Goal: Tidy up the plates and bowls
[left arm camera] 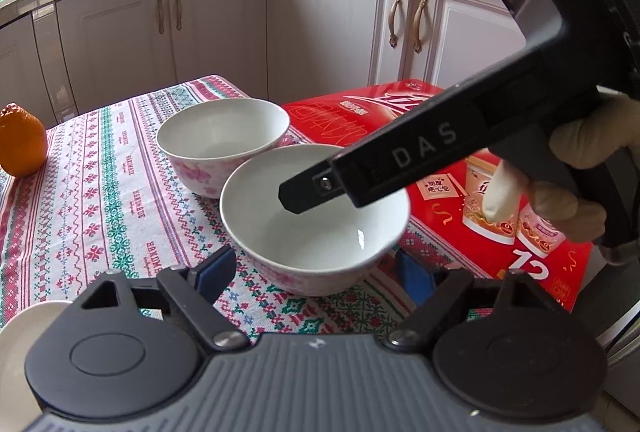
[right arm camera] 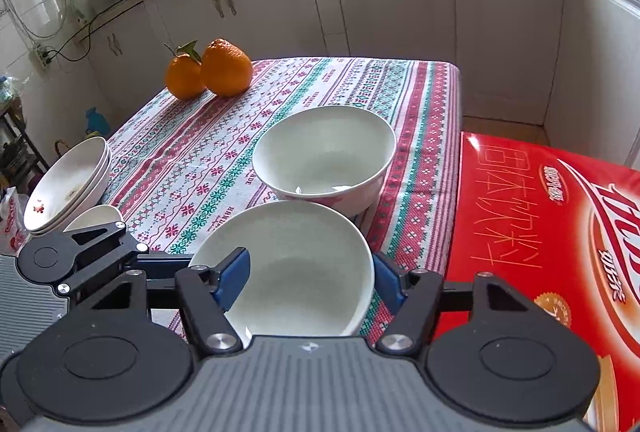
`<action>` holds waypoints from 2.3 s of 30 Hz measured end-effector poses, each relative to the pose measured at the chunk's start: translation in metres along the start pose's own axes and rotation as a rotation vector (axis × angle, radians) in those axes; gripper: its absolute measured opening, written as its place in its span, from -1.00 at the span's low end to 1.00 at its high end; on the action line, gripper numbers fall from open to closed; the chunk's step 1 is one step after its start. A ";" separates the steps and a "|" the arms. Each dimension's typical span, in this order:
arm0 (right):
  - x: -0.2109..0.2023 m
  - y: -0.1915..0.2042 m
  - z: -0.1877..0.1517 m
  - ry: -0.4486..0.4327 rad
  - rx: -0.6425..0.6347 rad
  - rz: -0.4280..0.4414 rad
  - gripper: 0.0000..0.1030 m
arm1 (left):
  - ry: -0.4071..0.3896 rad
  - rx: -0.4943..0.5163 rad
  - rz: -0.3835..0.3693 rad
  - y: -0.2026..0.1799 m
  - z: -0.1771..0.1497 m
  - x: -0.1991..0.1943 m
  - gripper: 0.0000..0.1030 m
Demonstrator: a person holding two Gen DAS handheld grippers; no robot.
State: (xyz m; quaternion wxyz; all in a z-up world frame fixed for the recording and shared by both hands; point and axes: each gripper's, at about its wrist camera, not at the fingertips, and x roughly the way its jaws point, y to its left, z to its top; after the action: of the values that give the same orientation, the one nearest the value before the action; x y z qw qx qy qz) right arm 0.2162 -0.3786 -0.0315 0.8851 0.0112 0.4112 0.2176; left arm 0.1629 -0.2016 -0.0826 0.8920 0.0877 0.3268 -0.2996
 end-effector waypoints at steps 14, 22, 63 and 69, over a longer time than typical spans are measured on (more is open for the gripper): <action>0.007 -0.004 0.005 0.038 0.009 0.002 0.21 | -0.010 -0.013 -0.003 0.001 0.000 0.004 0.55; 0.003 -0.003 0.006 0.039 0.015 0.003 0.21 | -0.003 -0.001 -0.010 0.000 0.000 0.003 0.55; -0.027 0.130 0.022 -0.018 -0.149 0.082 0.22 | -0.082 -0.045 0.079 0.044 -0.026 -0.123 0.56; -0.014 0.151 0.027 -0.007 -0.176 0.110 0.22 | -0.077 -0.078 0.102 0.062 -0.037 -0.131 0.56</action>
State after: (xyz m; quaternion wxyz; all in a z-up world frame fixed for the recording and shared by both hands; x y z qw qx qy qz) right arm 0.1717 -0.2427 0.0263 0.8710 -0.0434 0.3860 0.3009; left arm 0.1002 -0.0765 -0.0305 0.9207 0.0579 0.2990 -0.2439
